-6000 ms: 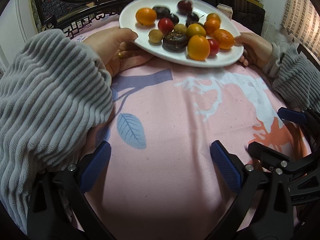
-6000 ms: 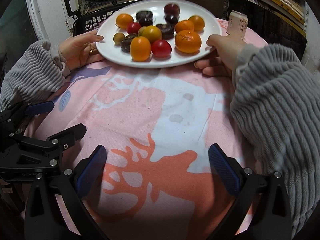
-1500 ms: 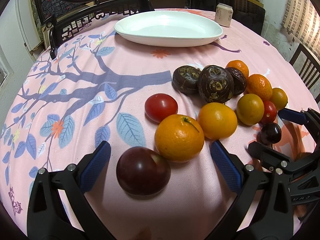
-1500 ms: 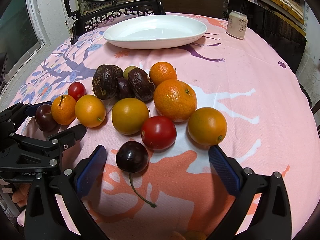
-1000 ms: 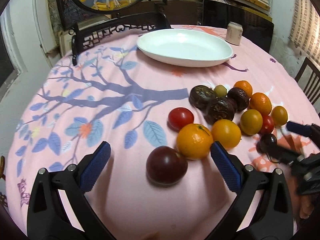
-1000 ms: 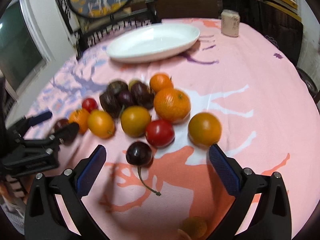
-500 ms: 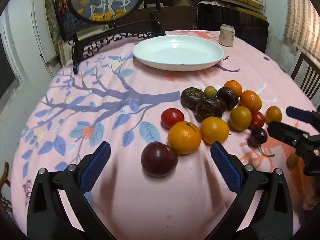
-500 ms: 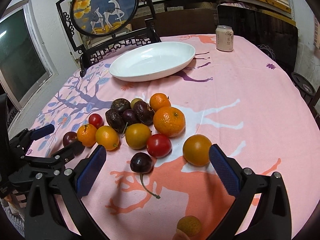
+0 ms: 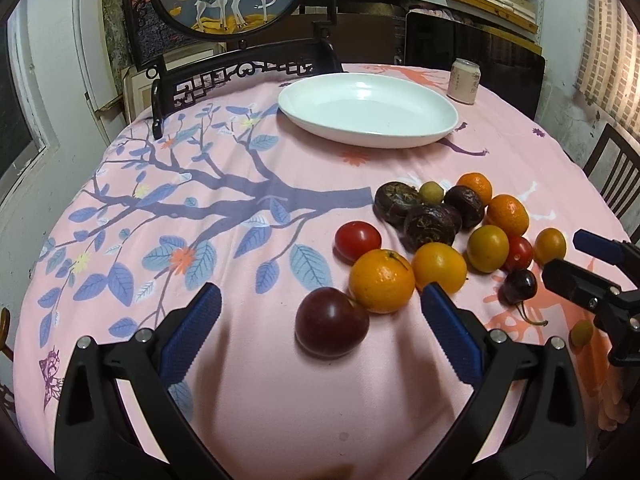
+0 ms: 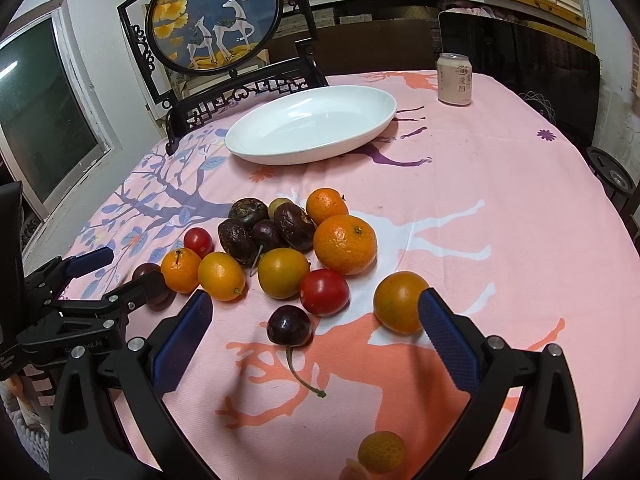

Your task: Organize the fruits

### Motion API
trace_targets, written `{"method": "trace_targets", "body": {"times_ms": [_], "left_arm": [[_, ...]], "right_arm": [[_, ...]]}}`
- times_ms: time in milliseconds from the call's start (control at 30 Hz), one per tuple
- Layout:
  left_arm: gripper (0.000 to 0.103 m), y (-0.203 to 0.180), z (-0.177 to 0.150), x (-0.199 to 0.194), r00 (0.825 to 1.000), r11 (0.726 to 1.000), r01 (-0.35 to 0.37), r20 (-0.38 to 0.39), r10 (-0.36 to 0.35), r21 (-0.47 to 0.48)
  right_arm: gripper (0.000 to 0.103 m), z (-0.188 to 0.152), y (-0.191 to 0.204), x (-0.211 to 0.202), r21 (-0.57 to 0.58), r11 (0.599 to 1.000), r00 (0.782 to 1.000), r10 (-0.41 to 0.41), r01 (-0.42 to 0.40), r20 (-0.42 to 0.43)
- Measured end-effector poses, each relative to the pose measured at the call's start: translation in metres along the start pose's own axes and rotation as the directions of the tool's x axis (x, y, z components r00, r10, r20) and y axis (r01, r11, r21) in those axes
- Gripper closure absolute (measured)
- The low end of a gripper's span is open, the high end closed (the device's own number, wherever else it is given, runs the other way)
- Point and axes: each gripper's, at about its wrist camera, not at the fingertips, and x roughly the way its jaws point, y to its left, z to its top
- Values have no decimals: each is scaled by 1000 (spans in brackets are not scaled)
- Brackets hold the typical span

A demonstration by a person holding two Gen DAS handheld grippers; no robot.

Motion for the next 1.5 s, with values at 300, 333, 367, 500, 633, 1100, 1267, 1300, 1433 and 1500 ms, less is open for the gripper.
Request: {"method": "trace_targets", "body": {"times_ms": [300, 333, 367, 500, 633, 1100, 1267, 1300, 1433, 1500], "left_arm": [[2, -9, -1, -7, 999, 999, 25, 33, -26, 42], [2, -9, -1, -7, 999, 999, 19, 34, -20, 43], [2, -9, -2, -6, 999, 999, 10, 32, -12, 43], [2, -6, -1, -1, 1000, 999, -8, 11, 8, 31], [2, -1, -1, -1, 1000, 1000, -7, 7, 7, 9], [2, -1, -1, 2, 1000, 1000, -16, -1, 16, 11], [2, -1, -2, 2, 1000, 1000, -16, -2, 16, 13], [2, -2, -2, 2, 1000, 1000, -17, -2, 17, 13], [2, -1, -2, 2, 1000, 1000, -17, -1, 17, 14], [2, -1, -2, 2, 1000, 1000, -16, -2, 16, 16]], "right_arm": [[1, 0, 0, -2, 1, 1000, 1000, 3, -3, 6], [1, 0, 0, -2, 0, 1000, 1000, 1, -1, 5], [1, 0, 1, -1, -1, 1000, 1000, 1, -1, 5], [1, -1, 1, -1, -4, 1000, 1000, 1, -1, 2], [1, 0, 1, -1, -3, 1000, 1000, 2, -2, 4], [1, 2, -4, -9, 12, 999, 998, 34, -34, 44], [1, 5, -14, -15, 58, 988, 989, 137, -141, 60], [1, 5, -17, -14, 75, 983, 985, 161, -165, 56], [1, 5, -21, -17, 97, 973, 976, 199, -208, 92], [1, 2, -15, -23, 66, 982, 977, 166, -176, 133]]}}
